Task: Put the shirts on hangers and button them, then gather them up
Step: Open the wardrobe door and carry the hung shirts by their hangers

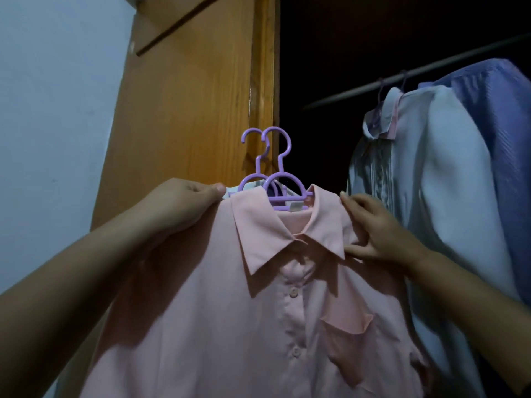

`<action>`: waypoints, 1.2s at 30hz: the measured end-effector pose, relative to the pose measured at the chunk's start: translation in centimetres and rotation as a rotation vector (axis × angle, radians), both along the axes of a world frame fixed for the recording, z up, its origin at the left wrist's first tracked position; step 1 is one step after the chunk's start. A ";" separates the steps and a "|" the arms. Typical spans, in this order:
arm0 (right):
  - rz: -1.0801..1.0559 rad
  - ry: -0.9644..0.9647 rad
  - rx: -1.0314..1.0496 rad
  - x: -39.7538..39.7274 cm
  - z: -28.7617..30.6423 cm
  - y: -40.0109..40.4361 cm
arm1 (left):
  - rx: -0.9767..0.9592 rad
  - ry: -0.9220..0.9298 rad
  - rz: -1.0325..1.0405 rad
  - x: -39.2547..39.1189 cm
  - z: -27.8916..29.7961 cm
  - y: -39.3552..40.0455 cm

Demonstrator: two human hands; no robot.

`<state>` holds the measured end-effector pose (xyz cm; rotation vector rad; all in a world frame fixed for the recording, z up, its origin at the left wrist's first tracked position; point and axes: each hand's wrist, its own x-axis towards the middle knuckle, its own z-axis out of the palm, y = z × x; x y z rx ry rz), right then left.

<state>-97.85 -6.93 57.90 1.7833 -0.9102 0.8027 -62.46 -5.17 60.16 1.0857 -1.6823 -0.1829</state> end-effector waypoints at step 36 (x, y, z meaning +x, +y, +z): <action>-0.514 -0.330 -0.263 -8.5 7.3 13.6 | -0.234 -0.056 0.352 -0.3 1.5 -0.4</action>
